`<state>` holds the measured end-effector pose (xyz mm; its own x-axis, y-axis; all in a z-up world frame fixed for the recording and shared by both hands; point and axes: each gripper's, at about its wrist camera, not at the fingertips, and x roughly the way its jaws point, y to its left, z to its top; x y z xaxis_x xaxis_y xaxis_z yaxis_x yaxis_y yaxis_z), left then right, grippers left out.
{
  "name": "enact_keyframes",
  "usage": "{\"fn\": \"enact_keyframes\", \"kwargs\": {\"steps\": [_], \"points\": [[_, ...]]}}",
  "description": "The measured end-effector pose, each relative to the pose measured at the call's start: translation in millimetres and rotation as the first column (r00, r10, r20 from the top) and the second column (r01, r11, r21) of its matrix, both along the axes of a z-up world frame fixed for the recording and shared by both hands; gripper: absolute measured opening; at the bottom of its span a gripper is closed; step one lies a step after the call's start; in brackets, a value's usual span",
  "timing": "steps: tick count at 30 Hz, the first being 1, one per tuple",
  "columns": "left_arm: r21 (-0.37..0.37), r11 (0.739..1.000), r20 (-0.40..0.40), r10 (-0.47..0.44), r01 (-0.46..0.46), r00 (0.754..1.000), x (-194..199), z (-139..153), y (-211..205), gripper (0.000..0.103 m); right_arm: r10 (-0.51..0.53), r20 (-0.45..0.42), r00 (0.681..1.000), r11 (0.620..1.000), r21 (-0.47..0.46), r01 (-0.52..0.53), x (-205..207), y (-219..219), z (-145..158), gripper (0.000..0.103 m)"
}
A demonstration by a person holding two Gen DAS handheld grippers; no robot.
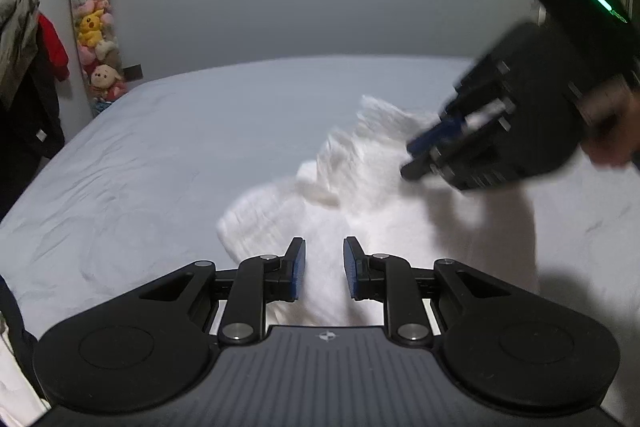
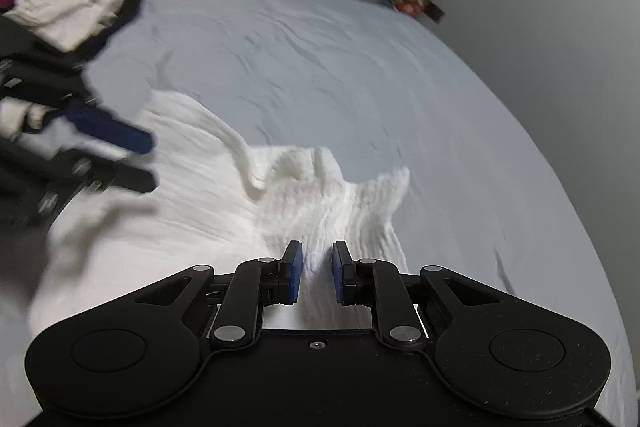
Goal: Fold clothes
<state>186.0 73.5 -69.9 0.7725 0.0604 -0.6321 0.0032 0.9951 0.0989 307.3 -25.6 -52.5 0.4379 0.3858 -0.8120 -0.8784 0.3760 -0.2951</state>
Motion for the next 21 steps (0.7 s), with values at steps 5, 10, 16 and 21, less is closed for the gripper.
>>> {"fn": "enact_keyframes", "kwargs": {"steps": [5, 10, 16, 21], "points": [[0.017, 0.999, -0.085, 0.051, -0.05, 0.995, 9.4, -20.1, 5.0, 0.02, -0.088, -0.064, 0.994, 0.995, -0.057, 0.085, 23.2, 23.2, -26.2, 0.014], [0.048, 0.998, -0.096, 0.047, -0.042, 0.994, 9.7, -22.3, 2.0, 0.02, -0.129, -0.075, 0.989, 0.988, -0.096, 0.122, 31.5, 38.6, -50.1, 0.015], [-0.007, 0.998, -0.094, 0.062, -0.063, 0.994, 8.9, -16.7, 10.0, 0.02, -0.198, -0.104, 0.975, 0.98, -0.042, 0.194, 40.6, 34.7, -54.2, 0.015], [-0.03, 0.998, -0.008, 0.058, -0.058, 0.998, 0.2, -3.2, 8.8, 0.02, -0.239, -0.087, 0.967, 0.969, 0.039, 0.243, 33.3, 21.3, -34.9, 0.023]]}}
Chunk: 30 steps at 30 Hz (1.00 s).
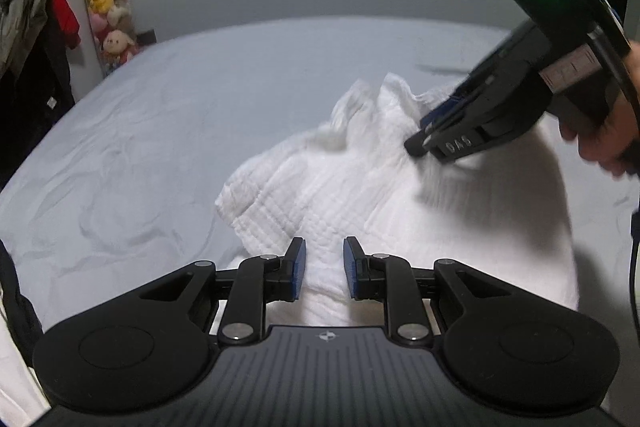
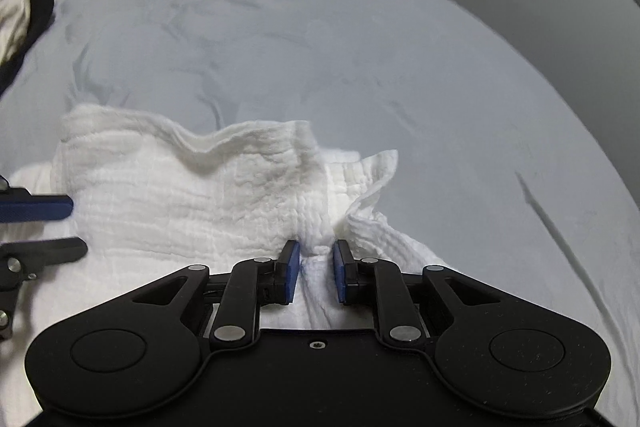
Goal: Fold clothes
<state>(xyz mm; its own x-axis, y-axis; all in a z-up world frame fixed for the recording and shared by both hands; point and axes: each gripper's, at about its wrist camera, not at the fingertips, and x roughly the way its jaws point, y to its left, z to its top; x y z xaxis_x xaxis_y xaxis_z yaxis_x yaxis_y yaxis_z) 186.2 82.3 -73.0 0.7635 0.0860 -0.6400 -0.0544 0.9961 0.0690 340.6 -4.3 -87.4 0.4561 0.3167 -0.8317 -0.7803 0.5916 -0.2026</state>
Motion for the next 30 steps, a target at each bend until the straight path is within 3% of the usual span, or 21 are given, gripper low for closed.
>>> {"fn": "enact_keyframes", "kwargs": {"steps": [5, 9, 11, 17, 24, 28, 30], "points": [[-0.001, 1.0, 0.089, 0.02, -0.02, 0.996, -7.2, 10.7, 1.2, 0.026, -0.103, 0.037, 0.994, 0.982, 0.16, 0.096, -31.5, -30.8, 29.8, 0.048], [0.008, 0.999, 0.078, 0.047, -0.047, 0.996, -3.5, 8.8, 5.2, 0.027, -0.126, 0.011, 0.992, 0.971, 0.207, 0.121, -53.1, -52.5, 41.7, 0.057], [0.004, 0.998, 0.054, 0.057, -0.057, 0.997, -0.2, 5.6, 7.7, 0.027, -0.156, -0.02, 0.988, 0.961, 0.227, 0.157, -62.1, -65.7, 43.6, 0.066], [-0.045, 0.994, -0.04, 0.101, -0.103, 0.994, 6.3, -7.2, 14.9, 0.027, -0.229, -0.074, 0.971, 0.933, 0.267, 0.24, -88.7, -97.1, 24.6, 0.071], [-0.018, 0.995, -0.065, 0.094, -0.095, 0.994, 2.2, -13.7, 13.2, 0.031, -0.257, -0.108, 0.96, 0.926, 0.258, 0.277, -98.3, -100.6, -5.7, 0.072], [-0.029, 0.995, -0.076, 0.096, -0.098, 0.992, 2.7, -17.5, 17.3, 0.036, -0.308, -0.181, 0.934, 0.895, 0.279, 0.349, -92.8, -109.0, -24.4, 0.072], [-0.045, 0.994, -0.081, 0.099, -0.103, 0.992, 4.4, -18.9, 19.5, 0.038, -0.32, -0.174, 0.931, 0.887, 0.292, 0.359, -94.0, -110.5, -29.9, 0.072]]}}
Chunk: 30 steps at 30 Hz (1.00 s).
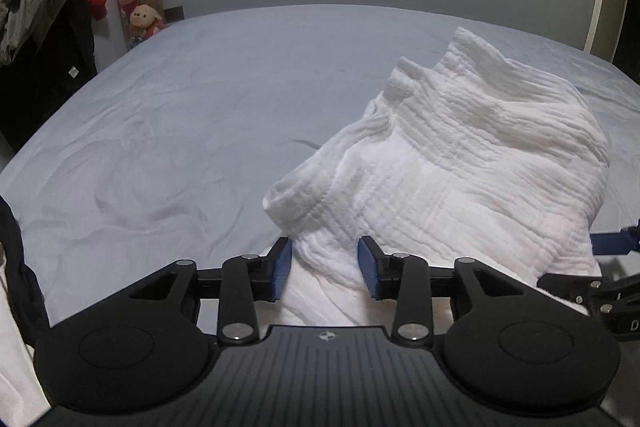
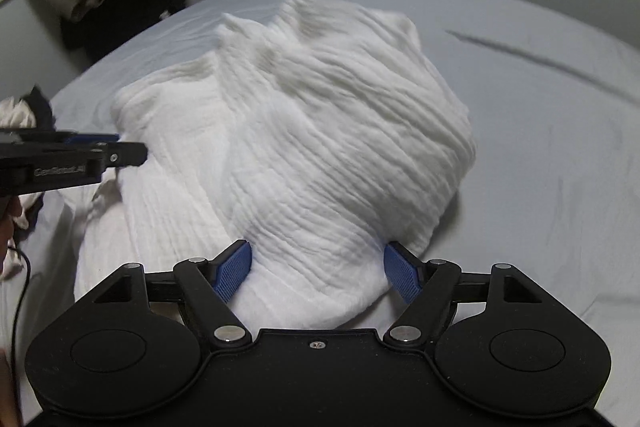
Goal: Fold clothes
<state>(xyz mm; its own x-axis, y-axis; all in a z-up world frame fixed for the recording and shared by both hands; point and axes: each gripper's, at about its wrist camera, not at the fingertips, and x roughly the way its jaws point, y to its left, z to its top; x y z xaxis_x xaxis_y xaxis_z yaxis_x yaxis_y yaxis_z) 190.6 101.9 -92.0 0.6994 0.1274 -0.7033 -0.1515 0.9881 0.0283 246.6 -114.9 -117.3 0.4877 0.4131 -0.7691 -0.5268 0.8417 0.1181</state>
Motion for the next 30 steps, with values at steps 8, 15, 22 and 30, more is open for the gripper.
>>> {"fn": "enact_keyframes", "kwargs": {"steps": [8, 15, 22, 30], "points": [[-0.016, 1.0, 0.016, 0.01, -0.01, 1.0, -4.6, 3.0, -0.2, 0.04, -0.063, -0.014, 0.998, 0.997, 0.05, 0.063, 2.7, -6.7, -5.0, 0.081], [0.028, 1.0, 0.043, -0.015, 0.014, 0.999, -17.1, 16.2, -12.3, 0.048, -0.08, 0.113, 0.99, 0.995, 0.06, 0.074, -28.9, -11.6, 20.2, 0.081], [0.08, 0.993, 0.043, -0.096, 0.092, 0.994, -35.1, 25.7, -40.5, 0.064, -0.095, 0.239, 0.966, 0.995, 0.05, 0.086, -70.2, -19.2, 41.3, 0.083], [0.075, 0.993, 0.016, -0.096, 0.094, 0.995, -51.9, 29.5, -58.2, 0.069, -0.166, 0.227, 0.96, 0.983, 0.116, 0.142, -97.8, -27.0, 44.3, 0.09]]}}
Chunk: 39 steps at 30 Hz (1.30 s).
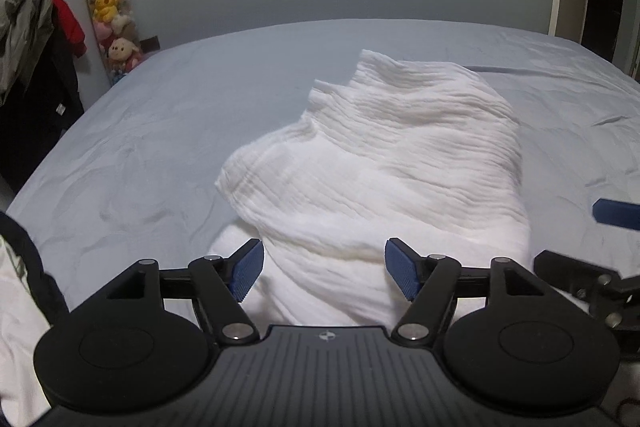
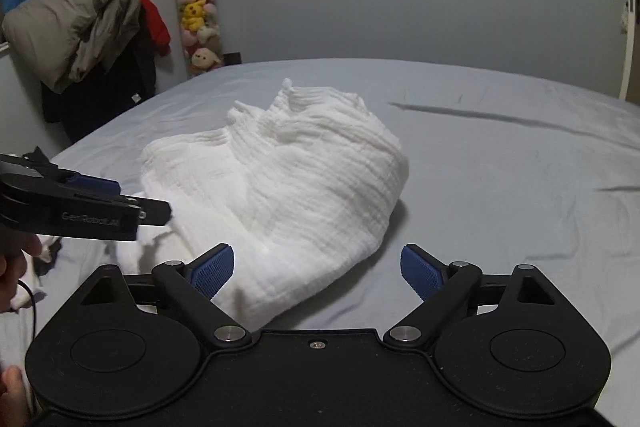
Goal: Fold clothes
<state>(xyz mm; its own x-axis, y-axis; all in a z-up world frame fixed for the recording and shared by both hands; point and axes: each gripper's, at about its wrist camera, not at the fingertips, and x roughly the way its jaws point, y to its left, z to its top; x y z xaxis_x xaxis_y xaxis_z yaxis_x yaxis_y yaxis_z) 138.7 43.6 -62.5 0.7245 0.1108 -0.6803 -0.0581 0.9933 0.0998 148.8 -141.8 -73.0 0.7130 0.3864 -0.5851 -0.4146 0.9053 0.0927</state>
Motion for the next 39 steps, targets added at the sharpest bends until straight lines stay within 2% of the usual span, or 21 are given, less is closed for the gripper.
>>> {"fn": "enact_keyframes", "kwargs": {"steps": [7, 11, 15, 18, 22, 25, 31, 39], "points": [[-0.018, 0.999, -0.029, 0.043, -0.043, 0.999, -25.7, -2.1, -12.4, 0.072, 0.004, 0.034, 0.999, 1.0, 0.004, -0.005, -20.5, -5.1, 5.9, 0.09], [-0.034, 0.996, -0.012, 0.078, -0.078, 0.997, -44.7, -0.3, -16.1, 0.073, 0.02, 0.051, 0.998, 1.0, 0.009, -0.021, -28.8, -7.7, 8.3, 0.091], [-0.009, 0.997, -0.001, 0.081, -0.081, 0.997, -57.4, -1.9, -19.6, 0.073, 0.041, 0.069, 0.997, 0.999, 0.013, -0.042, -36.3, -7.7, 10.6, 0.091], [0.0, 0.995, -0.009, 0.099, -0.099, 0.995, -57.8, -2.7, -16.9, 0.074, 0.068, 0.071, 0.995, 0.998, 0.001, -0.068, -41.6, -3.6, 10.6, 0.092], [-0.031, 0.992, -0.023, 0.125, -0.126, 0.992, -55.6, -4.3, -9.4, 0.074, 0.096, 0.079, 0.992, 0.995, -0.047, -0.092, -50.0, 4.5, 10.0, 0.096], [-0.044, 0.993, -0.035, 0.11, -0.111, 0.993, -54.3, -7.0, -9.0, 0.074, 0.099, 0.085, 0.991, 0.994, -0.058, -0.094, -52.2, 6.6, 10.7, 0.098], [-0.054, 0.996, -0.053, 0.069, -0.072, 0.996, -50.9, -12.8, -13.2, 0.074, 0.07, 0.058, 0.996, 0.997, -0.043, -0.067, -48.4, 3.3, 8.7, 0.099], [-0.04, 0.996, -0.044, 0.079, -0.081, 0.996, -50.2, -12.5, -13.8, 0.074, 0.015, 0.022, 1.0, 1.0, -0.004, -0.015, -41.4, -6.0, 5.9, 0.099]]}}
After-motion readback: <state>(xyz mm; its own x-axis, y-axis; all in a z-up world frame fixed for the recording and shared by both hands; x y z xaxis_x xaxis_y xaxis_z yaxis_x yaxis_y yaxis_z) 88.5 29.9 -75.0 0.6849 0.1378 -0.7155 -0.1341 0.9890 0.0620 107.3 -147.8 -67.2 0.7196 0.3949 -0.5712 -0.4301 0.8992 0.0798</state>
